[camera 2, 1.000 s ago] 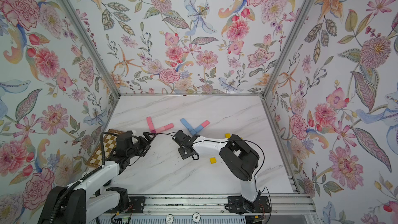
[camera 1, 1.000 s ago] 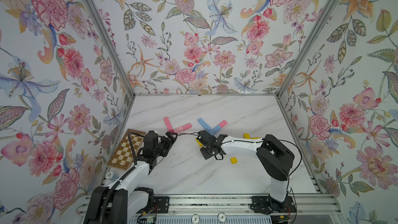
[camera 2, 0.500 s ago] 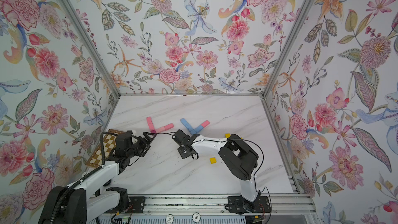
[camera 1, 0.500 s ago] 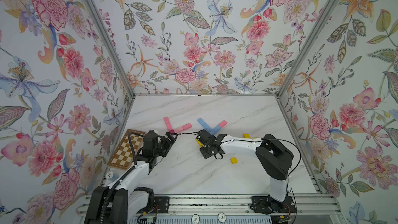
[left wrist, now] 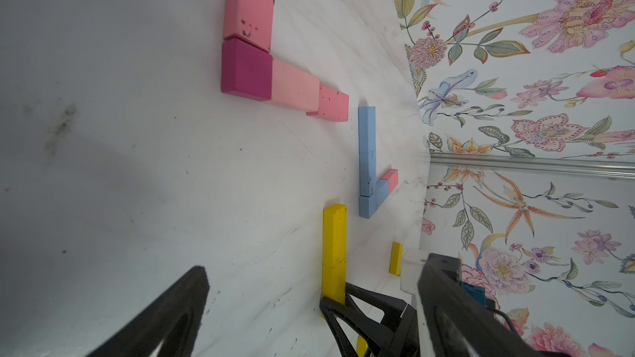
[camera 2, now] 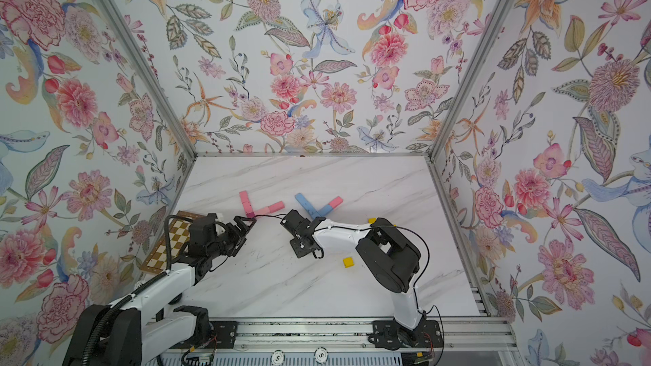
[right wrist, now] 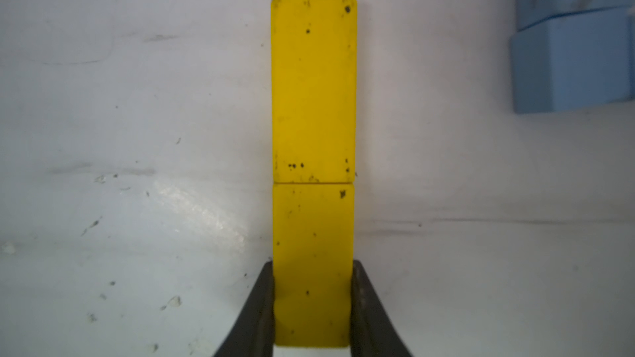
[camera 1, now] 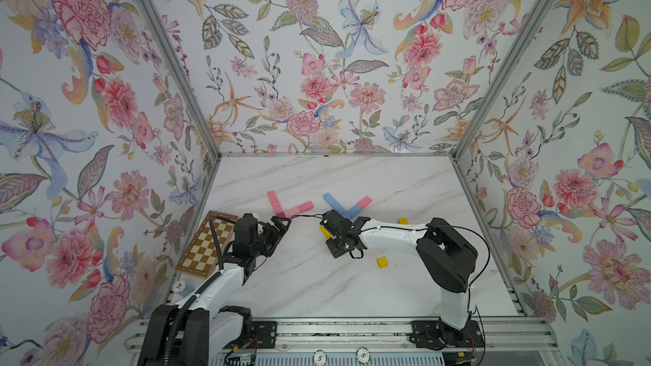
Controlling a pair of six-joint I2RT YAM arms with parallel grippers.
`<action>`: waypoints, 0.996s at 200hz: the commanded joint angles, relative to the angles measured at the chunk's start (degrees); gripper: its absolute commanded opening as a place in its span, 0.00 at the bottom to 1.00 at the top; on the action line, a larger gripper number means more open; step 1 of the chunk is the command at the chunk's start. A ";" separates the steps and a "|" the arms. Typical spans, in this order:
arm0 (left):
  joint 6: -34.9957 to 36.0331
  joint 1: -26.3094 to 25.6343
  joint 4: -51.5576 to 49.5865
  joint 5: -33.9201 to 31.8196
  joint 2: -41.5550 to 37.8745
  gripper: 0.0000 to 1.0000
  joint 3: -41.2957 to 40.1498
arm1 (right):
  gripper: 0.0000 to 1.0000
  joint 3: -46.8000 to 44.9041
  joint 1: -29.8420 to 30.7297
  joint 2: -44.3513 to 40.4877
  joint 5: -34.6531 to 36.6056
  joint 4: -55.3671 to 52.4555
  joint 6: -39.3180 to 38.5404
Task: Assemble the letter v with building blocks
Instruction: Assemble the building block at the center of the board.
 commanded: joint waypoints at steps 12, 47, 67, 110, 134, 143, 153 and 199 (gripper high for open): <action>1.34 0.66 -1.25 0.26 -0.85 0.99 -0.03 | 0.24 -0.07 -0.64 3.14 0.83 -2.65 -0.92; 1.36 0.65 -1.31 0.33 -0.79 0.99 0.10 | 0.28 0.31 -0.76 3.49 0.83 -2.82 -0.92; 1.58 0.65 -1.55 0.46 -0.97 0.99 0.14 | 0.36 0.51 -0.68 3.21 0.74 -3.14 -1.09; 3.03 0.65 -3.19 0.64 -1.08 0.99 1.56 | 0.55 0.72 -0.22 -1.23 1.18 -5.00 -1.99; 4.34 0.57 -3.45 1.97 -1.40 0.99 3.13 | 0.68 -1.54 -1.24 -9.85 0.88 -5.46 -0.93; 4.92 0.03 -2.82 2.68 -1.43 0.99 3.92 | 0.81 -3.55 -2.69 -14.59 -0.01 -5.39 0.44; 5.20 -0.98 -1.43 3.28 -1.31 0.99 4.51 | 0.98 -6.82 -5.28 -20.22 -1.45 -4.98 2.71; -0.86 -13.28 14.04 1.32 5.89 0.99 5.04 | 0.99 -26.03 -20.84 -38.02 -7.37 -6.01 9.44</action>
